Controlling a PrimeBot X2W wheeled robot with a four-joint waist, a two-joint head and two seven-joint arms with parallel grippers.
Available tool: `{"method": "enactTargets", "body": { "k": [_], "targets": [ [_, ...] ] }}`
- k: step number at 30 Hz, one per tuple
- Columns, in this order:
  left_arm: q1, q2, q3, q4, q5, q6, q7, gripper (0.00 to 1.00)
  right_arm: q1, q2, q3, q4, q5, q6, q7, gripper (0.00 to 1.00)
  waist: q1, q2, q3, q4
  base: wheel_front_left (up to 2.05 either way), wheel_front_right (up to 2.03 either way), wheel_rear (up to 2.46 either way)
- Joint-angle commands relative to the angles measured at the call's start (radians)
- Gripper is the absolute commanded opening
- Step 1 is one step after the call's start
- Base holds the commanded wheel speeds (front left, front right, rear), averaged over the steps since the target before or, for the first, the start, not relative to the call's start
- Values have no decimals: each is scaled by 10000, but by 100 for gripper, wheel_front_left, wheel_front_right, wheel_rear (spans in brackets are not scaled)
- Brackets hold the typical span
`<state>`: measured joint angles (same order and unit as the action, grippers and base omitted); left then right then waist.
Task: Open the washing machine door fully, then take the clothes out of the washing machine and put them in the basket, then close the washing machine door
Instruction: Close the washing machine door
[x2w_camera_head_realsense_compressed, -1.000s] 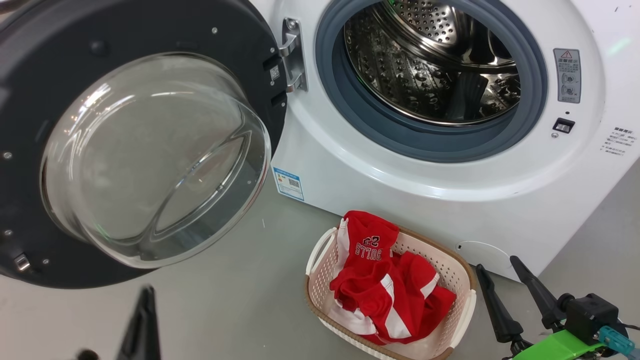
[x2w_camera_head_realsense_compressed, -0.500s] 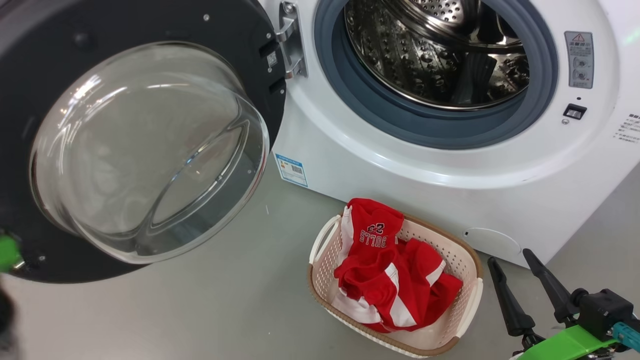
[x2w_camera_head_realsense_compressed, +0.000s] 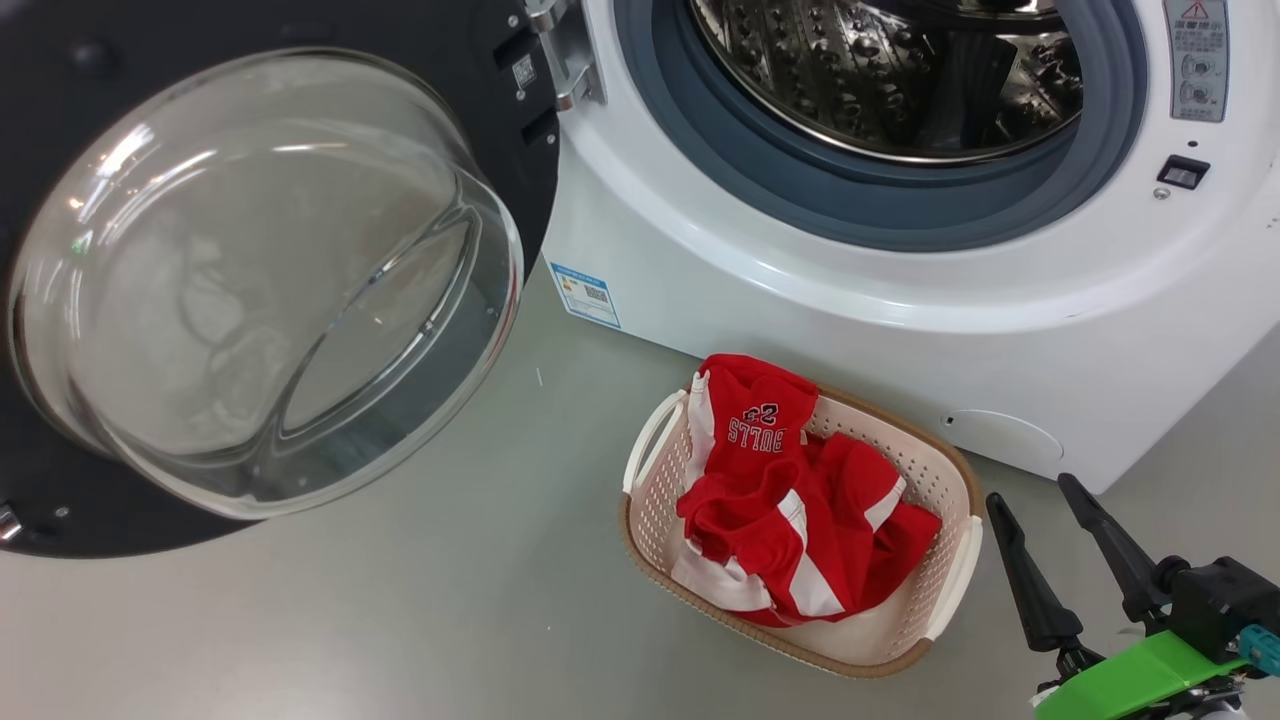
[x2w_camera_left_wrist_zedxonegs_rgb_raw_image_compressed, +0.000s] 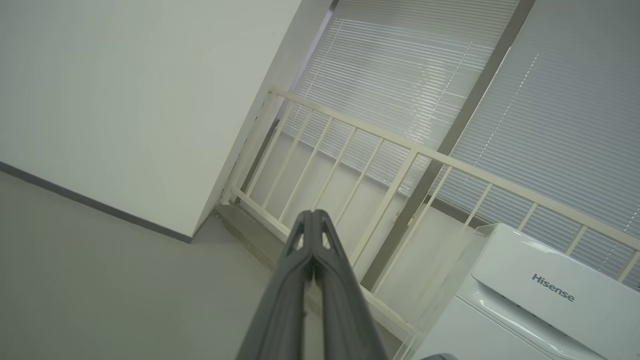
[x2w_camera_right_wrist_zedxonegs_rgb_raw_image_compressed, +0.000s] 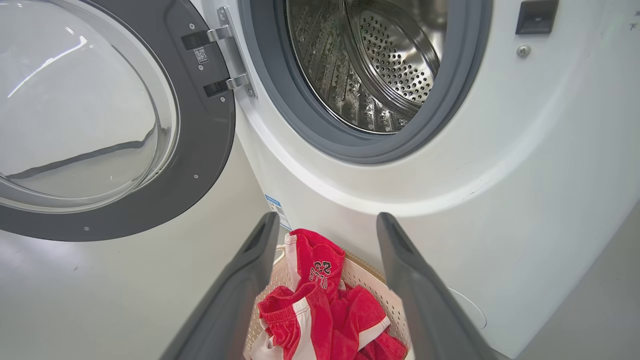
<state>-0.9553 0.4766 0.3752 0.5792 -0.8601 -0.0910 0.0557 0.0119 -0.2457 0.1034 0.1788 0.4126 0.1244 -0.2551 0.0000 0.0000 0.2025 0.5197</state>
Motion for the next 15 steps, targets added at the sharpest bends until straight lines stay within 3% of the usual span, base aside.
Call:
{"method": "enactTargets", "body": {
  "k": [1, 8, 15],
  "targets": [
    [-506, 870, 180, 441, -349, 192, 740, 0, -233, -149, 183, -241, -97, 63, -67, 100, 0, 0, 89, -18, 0, 0, 0],
    [-1450, 1892, -443, 2606, -721, 689, 4192, 0, -260, -129, 293, -226, -105, 63, -67, 100, 0, 0, 218, 43, 0, 0, 0],
    [-1378, 2258, -975, 3277, -842, 996, 6717, 0, -319, -159, 413, -177, -68, 63, -67, 100, 0, 0, 226, 90, 0, 0, 0]
  ]
}}
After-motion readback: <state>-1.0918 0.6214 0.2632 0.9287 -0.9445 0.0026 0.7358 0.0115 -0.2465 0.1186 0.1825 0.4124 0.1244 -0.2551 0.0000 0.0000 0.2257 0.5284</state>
